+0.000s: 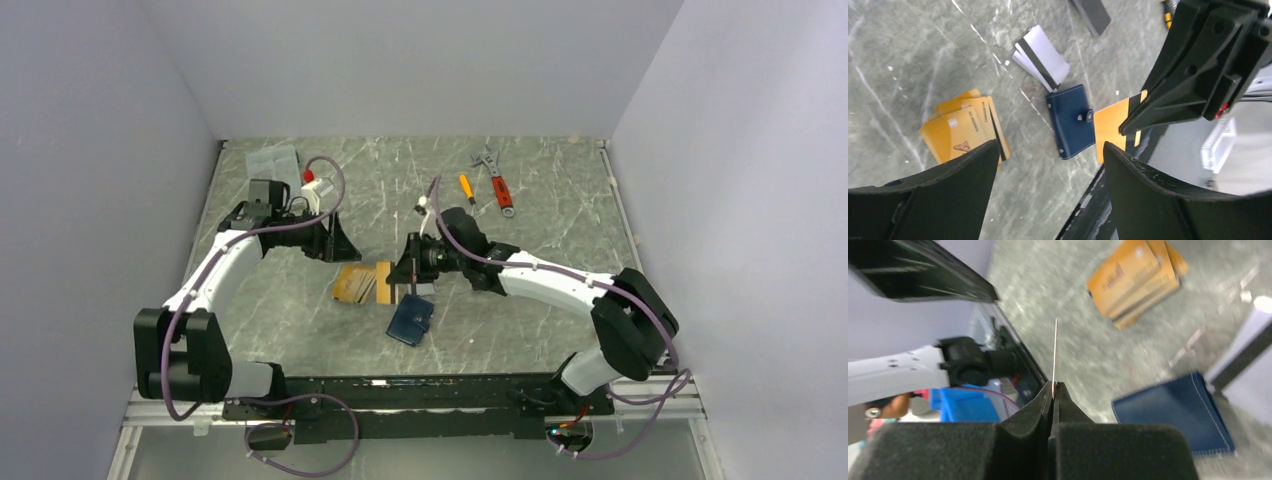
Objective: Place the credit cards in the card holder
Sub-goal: Open the card holder at the center of the board.
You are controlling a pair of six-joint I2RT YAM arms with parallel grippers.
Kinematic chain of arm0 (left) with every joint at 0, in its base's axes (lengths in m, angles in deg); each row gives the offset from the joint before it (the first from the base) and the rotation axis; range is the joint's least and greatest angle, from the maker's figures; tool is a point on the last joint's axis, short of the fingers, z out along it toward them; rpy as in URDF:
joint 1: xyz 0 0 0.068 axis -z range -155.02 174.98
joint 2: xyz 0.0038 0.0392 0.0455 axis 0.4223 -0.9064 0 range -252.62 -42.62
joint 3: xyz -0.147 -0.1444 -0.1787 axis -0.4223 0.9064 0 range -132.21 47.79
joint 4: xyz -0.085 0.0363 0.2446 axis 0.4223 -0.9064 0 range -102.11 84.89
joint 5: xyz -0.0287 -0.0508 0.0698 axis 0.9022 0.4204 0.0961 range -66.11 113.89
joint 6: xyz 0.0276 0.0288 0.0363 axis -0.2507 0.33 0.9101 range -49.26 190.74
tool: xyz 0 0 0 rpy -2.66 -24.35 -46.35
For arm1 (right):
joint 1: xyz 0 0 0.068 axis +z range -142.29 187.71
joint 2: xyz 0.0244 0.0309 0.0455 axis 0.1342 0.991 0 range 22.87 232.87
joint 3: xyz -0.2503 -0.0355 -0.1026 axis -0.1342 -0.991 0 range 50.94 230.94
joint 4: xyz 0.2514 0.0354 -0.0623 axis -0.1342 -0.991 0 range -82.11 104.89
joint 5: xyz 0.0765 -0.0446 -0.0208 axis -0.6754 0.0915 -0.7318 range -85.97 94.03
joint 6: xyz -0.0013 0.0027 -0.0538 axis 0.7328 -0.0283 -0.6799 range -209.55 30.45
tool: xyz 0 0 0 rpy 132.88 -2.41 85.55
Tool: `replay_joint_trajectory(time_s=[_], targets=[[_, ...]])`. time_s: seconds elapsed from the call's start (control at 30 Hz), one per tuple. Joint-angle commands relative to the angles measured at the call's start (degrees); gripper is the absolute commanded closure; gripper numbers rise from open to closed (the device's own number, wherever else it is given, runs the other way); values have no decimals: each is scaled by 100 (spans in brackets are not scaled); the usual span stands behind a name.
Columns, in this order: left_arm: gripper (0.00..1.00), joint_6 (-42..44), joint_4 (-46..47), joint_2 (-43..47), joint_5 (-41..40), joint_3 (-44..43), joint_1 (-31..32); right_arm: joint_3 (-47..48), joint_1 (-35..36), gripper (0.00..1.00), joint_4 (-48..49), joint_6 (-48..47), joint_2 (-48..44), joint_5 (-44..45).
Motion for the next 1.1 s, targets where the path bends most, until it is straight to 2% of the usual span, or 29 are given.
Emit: replay_joint_trajectory(time_s=[0.0,0.17,0.47,0.6,0.77,1.07], targets=[[17,868,-692,328,-920,-160,332,377,407,100,-2916,-727,50,1151],[17,1112,-780,657,-1722,-103,845,869,818,100,-3905,-691,523,2007],[16,1295,-1008,794,-2382,-175,1391,556,885,100,-4058,-453,273,2460],[16,1243,-930,628,-2715,-211,1858,349,848,100,-4062,-415,21,2480],[16,1130,-746,246,-3073,-232,2499,8,529,100,-3776,-411,-273,2106],[19,1279,-495,-635,-3449,-160,3379,-159,25,100,-3592,-619,-299,1623]])
